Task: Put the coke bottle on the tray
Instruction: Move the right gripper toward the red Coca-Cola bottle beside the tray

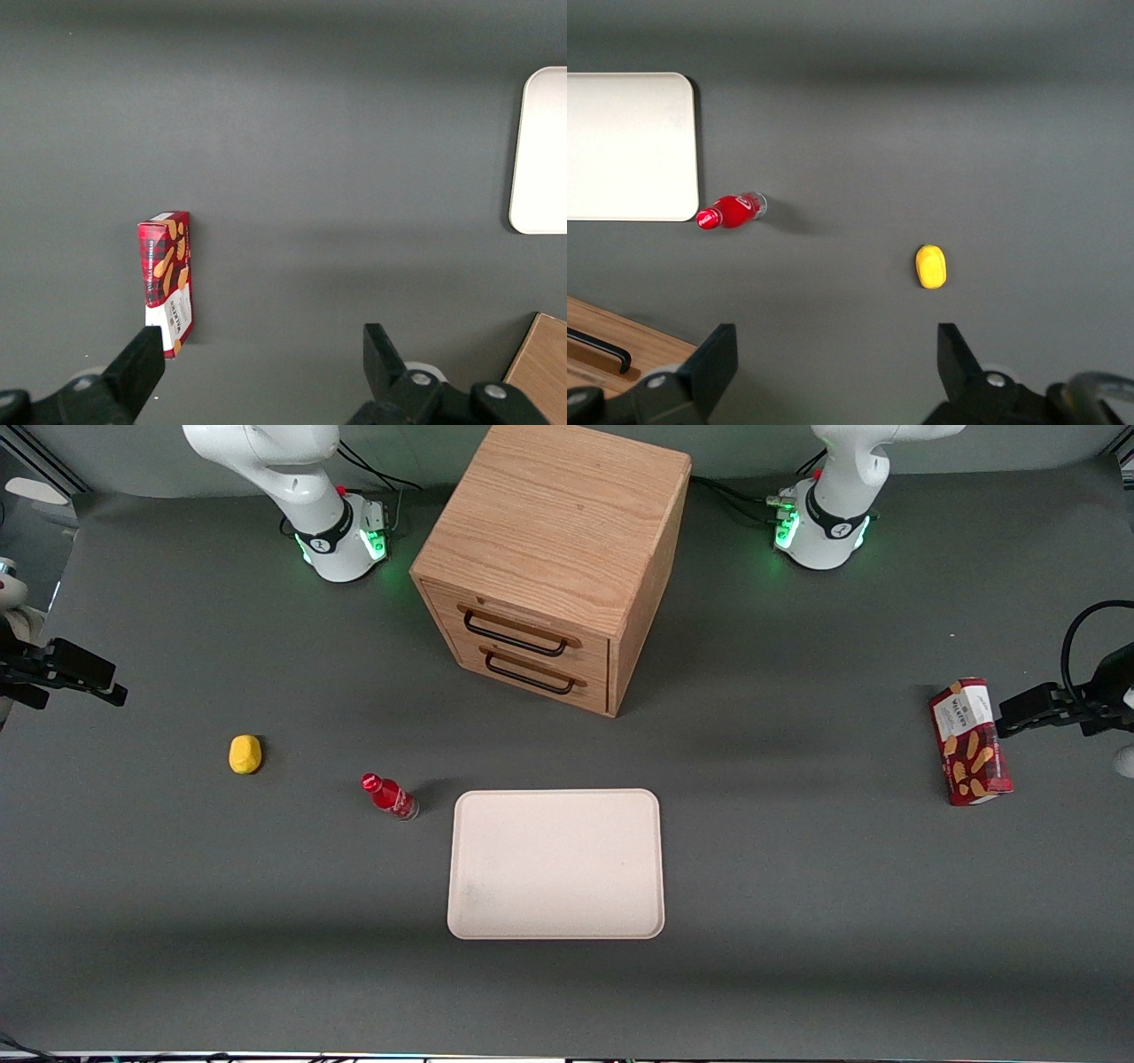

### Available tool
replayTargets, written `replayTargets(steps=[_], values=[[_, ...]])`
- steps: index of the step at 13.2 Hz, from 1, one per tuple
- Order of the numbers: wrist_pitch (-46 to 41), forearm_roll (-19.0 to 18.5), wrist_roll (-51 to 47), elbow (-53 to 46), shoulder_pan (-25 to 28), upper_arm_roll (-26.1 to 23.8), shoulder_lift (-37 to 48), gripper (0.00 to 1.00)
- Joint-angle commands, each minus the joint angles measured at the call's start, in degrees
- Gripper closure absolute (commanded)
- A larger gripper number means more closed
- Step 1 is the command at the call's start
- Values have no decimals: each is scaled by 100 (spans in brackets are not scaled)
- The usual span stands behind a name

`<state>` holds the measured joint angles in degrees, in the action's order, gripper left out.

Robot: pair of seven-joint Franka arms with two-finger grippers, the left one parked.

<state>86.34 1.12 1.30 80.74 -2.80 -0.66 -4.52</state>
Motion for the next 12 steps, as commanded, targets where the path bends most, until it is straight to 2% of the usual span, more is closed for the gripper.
replayTargets(steps=[1, 12], values=[[14, 126, 143, -32, 52, 74, 21, 0], [-109, 38, 64, -23, 61, 66, 65, 0]])
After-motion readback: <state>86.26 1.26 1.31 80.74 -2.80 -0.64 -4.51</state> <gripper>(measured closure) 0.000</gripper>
